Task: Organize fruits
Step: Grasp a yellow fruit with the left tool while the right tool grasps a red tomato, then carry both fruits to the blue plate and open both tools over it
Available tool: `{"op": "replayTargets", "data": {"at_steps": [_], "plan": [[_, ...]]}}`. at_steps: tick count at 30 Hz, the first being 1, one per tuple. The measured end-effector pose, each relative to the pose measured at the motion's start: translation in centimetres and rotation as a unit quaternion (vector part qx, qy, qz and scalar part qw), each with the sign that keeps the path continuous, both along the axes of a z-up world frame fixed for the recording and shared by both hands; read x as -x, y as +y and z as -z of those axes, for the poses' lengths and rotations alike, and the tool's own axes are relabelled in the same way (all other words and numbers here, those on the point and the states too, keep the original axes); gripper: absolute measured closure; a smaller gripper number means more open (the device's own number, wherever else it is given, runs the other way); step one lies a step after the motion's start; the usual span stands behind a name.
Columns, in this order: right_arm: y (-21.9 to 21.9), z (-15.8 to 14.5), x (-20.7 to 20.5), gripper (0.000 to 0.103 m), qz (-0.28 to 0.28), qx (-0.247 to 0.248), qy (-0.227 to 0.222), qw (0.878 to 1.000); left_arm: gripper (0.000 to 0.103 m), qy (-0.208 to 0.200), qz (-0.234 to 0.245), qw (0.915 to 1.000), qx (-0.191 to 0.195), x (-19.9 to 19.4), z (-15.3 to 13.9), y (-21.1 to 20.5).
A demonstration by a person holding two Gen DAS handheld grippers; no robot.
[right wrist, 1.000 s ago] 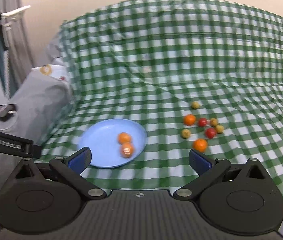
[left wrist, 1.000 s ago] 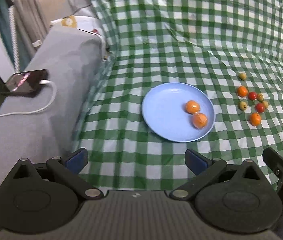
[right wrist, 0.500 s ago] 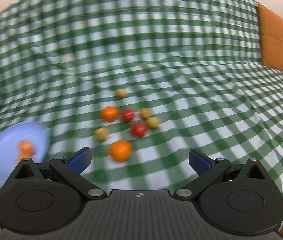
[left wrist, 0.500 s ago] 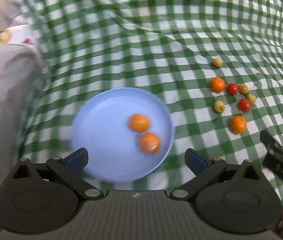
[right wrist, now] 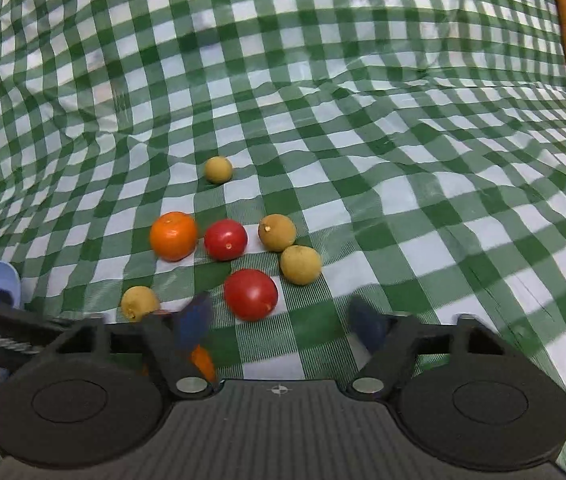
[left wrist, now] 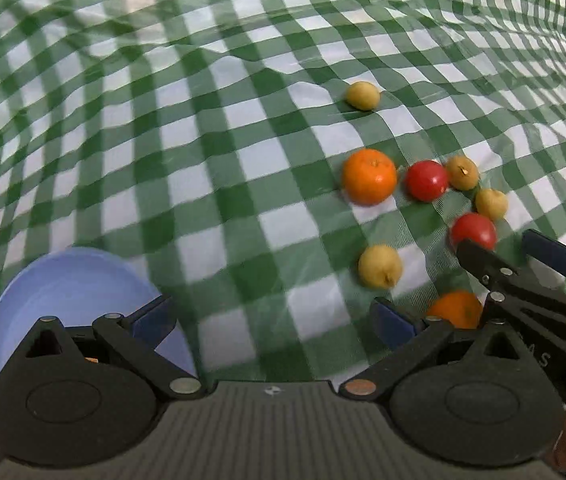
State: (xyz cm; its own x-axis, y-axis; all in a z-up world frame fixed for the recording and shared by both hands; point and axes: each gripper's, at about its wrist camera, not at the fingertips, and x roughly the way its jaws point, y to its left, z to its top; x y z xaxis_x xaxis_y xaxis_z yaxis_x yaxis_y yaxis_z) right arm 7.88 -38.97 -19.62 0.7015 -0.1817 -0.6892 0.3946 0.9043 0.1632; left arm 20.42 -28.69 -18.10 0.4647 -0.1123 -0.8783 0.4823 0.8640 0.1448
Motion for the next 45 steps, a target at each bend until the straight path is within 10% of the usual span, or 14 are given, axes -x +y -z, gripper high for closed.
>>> {"op": "replayTargets", "data": {"at_steps": [24,31,37,45], "plan": [[-1.4,0.7,-0.1,0.07,0.046,0.054,0.005,0.997,0.01,0.018,0.105,0.9922,0.065,-0.5,0.1,-3.7],[-1.3,0.9,0.0,0.069,0.056,0.075,0.014,0.995,0.029,0.05,0.099,0.9902,0.085,-1.7,0.6,-5.0],[-1.4,1.3,-0.6,0.069,0.046,0.095,0.013,0.994,0.076,0.049,0.099,0.9897,0.091,-1.9,0.3,-5.3],[-2.3,0.6,0.1,0.073,0.065,0.083,-0.016,0.994,0.076,0.03,0.083,0.9927,0.083,-0.7,-1.3,-4.3]]}}
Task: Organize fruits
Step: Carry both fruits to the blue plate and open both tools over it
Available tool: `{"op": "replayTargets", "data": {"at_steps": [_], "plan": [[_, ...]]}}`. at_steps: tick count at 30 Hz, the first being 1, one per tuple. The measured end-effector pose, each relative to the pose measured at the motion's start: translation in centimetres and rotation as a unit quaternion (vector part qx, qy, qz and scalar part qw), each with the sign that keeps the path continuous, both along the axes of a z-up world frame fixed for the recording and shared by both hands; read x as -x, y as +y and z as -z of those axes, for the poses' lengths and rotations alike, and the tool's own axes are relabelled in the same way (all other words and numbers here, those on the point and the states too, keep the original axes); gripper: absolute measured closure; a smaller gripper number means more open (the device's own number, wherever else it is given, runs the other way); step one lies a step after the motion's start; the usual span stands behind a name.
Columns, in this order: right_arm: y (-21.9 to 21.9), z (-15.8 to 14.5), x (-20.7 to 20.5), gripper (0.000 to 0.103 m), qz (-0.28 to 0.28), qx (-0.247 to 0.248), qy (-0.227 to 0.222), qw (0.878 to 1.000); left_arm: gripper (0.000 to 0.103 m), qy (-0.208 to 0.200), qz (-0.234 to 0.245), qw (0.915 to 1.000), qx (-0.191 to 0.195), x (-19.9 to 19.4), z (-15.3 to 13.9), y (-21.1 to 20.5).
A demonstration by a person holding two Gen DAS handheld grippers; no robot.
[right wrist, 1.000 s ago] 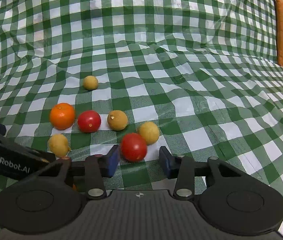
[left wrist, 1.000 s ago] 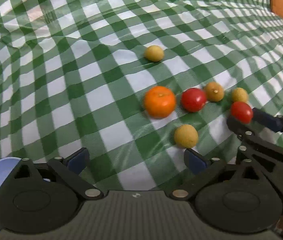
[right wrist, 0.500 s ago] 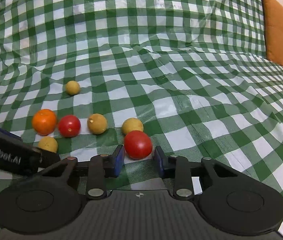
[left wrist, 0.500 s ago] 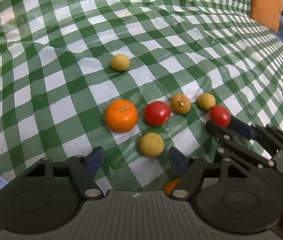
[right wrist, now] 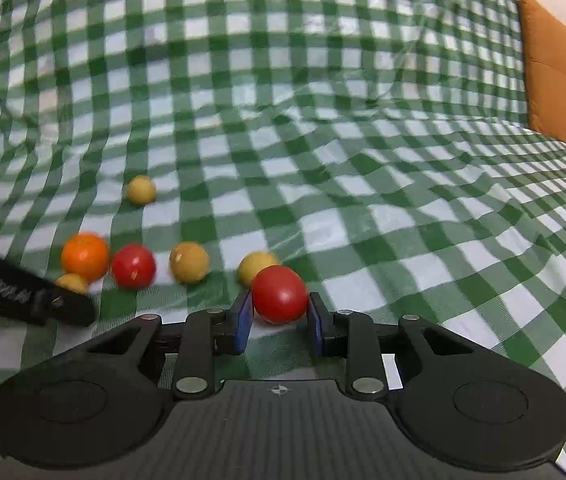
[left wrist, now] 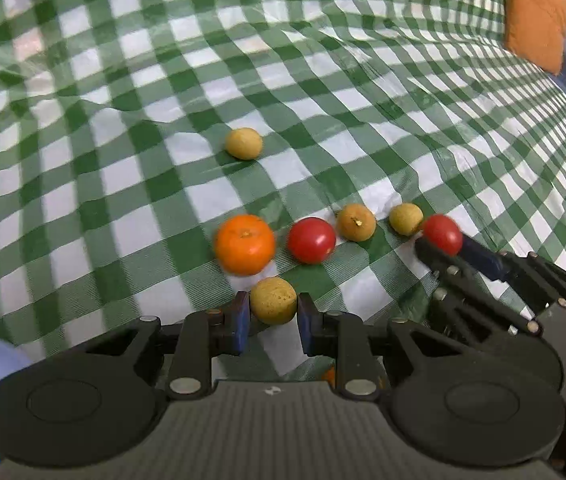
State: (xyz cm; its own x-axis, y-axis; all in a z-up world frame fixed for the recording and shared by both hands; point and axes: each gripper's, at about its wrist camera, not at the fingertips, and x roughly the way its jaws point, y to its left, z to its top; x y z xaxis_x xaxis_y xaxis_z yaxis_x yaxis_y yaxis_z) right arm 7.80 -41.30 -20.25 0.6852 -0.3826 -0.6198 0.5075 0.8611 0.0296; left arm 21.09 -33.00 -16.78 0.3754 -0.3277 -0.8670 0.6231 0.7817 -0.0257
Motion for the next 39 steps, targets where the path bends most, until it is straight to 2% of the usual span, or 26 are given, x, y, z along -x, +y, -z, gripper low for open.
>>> {"op": "replayTargets", "data": {"at_steps": [9,15,18,23,28,33,39], "plan": [[-0.2,-0.4,1.2,0.073,0.021,0.007,-0.02,1.0,0.075,-0.013,-0.073,0.9968,-0.03,4.6,-4.9,5.2],[2.1,-4.1,4.1,0.073,0.016,0.028,-0.03,0.999,0.075,-0.033,-0.115,0.9922,-0.033,7.7,-8.6,10.7],[4.0,-6.5,5.8,0.073,-0.008,0.037,-0.04,0.999,0.075,-0.036,-0.135,0.9896,-0.035,9.1,-10.2,13.3],[7.7,-9.9,9.6,0.073,-0.061,0.0,-0.04,0.997,0.075,-0.039,-0.162,0.9856,-0.031,12.0,-13.0,17.7],[12.7,-13.4,12.8,0.073,-0.132,-0.027,-0.041,0.99,0.075,-0.044,-0.181,0.9823,-0.023,15.6,-15.2,22.4],[17.2,-15.8,15.4,0.073,-0.185,-0.039,-0.044,0.981,0.075,-0.047,-0.208,0.977,-0.004,18.8,-17.0,26.9],[21.1,-17.8,16.7,0.072,-0.23,-0.045,-0.045,0.971,0.075,-0.05,-0.225,0.9731,0.007,20.9,-17.9,30.2]]}}
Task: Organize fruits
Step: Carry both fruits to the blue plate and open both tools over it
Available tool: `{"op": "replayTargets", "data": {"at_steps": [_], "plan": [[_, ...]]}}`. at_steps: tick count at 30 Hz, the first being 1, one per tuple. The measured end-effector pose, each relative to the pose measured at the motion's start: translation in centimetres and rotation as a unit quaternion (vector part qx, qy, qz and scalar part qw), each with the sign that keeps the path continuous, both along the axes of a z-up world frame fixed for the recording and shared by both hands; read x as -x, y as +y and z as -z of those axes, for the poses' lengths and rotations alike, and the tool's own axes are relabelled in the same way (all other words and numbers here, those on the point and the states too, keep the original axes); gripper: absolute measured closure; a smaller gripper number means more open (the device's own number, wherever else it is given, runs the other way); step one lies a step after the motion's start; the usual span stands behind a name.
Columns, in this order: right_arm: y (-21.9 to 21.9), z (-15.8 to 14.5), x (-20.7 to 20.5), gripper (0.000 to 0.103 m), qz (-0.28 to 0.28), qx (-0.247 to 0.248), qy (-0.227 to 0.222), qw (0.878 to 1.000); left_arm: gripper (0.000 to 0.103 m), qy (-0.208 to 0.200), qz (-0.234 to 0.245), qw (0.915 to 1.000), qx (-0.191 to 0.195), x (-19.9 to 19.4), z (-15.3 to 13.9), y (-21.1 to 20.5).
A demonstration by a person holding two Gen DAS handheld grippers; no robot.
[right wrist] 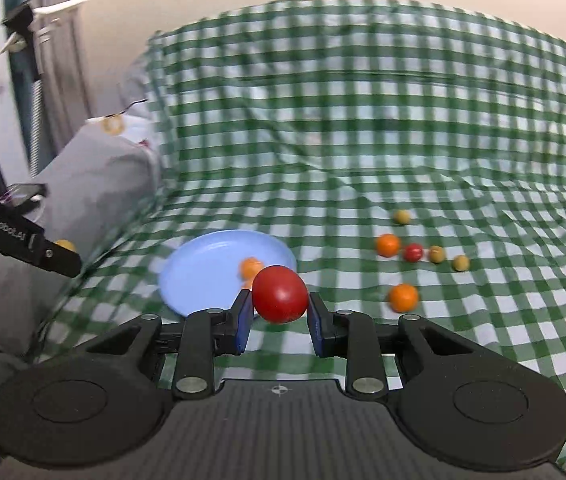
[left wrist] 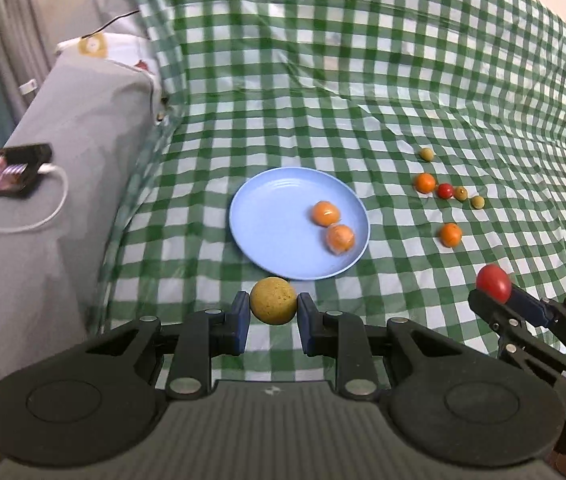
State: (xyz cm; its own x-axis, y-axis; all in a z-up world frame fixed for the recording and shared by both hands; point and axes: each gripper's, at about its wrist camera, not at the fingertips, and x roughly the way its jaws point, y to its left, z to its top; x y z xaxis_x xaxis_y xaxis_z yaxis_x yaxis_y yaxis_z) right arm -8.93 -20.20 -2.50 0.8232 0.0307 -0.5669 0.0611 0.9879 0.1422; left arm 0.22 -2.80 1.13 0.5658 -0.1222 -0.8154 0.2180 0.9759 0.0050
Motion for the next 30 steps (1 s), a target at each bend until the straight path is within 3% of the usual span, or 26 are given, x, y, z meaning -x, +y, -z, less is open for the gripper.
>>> {"op": "replayTargets", "data": {"at_steps": [14,30], "plan": [[5.0,-1.4,0.8,0.072,-0.059,0.014,0.005,0.998,0.075,0.0,-0.025,0.9996,0.012,0.9,0.3,3.5],[5.5,0.4,-2.7,0.072,-0.069,0.029,0.016,0.997,0.075,0.027,-0.032,0.9991,0.003,-3.4,2.9,3.2]]}}
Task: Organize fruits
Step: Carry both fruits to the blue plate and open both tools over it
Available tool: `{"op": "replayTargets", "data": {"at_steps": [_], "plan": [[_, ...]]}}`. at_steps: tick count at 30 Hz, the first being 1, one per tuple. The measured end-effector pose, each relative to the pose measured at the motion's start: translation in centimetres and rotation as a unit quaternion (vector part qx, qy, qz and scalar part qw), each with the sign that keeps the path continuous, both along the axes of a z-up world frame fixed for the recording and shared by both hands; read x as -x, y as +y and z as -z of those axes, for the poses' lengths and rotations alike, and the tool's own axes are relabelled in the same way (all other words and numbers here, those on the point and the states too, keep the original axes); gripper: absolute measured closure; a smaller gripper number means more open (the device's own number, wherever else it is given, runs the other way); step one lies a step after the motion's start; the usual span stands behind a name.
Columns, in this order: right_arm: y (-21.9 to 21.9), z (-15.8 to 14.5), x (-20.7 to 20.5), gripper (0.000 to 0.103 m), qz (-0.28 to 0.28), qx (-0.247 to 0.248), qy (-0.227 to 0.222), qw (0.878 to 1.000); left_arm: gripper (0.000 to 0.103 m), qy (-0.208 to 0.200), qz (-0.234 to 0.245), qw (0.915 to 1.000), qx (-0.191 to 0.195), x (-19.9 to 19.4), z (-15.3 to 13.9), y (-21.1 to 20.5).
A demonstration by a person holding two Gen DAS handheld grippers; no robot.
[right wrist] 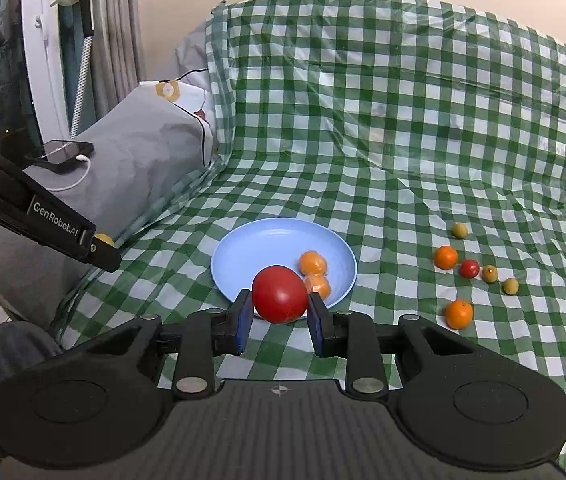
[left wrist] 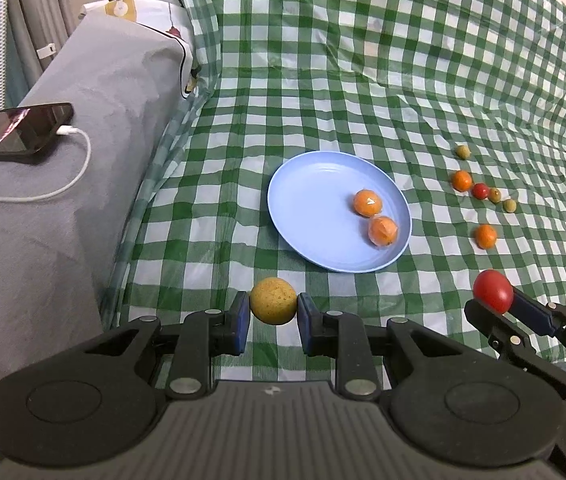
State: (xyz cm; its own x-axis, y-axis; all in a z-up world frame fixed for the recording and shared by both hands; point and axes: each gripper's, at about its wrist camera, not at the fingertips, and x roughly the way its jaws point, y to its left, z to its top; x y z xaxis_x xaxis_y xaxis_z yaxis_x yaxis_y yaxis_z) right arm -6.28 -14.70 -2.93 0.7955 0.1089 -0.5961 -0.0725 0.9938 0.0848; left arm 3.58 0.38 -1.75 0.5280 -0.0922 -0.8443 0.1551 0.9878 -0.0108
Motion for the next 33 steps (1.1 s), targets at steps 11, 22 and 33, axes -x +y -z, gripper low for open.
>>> {"op": "replayTargets", "data": {"at_steps": [11,22,33], "plan": [[-1.1,2.3,-4.6,0.072,0.011,0.001,0.01,1.0,0.075,0.009,0.008,0.9998,-0.015,-5.1,2.0,-2.3],[-1.2,5.1,-9.8,0.072,0.02,0.001,0.022,1.0,0.075,0.018,0.026,0.9989,-0.034,-11.1,5.5,-5.5],[-1.8,8.3,-14.3,0.072,0.02,0.003,0.051,0.998,0.075,0.044,0.033,0.997,-0.055,-15.3,10.1,-7.2]]}}
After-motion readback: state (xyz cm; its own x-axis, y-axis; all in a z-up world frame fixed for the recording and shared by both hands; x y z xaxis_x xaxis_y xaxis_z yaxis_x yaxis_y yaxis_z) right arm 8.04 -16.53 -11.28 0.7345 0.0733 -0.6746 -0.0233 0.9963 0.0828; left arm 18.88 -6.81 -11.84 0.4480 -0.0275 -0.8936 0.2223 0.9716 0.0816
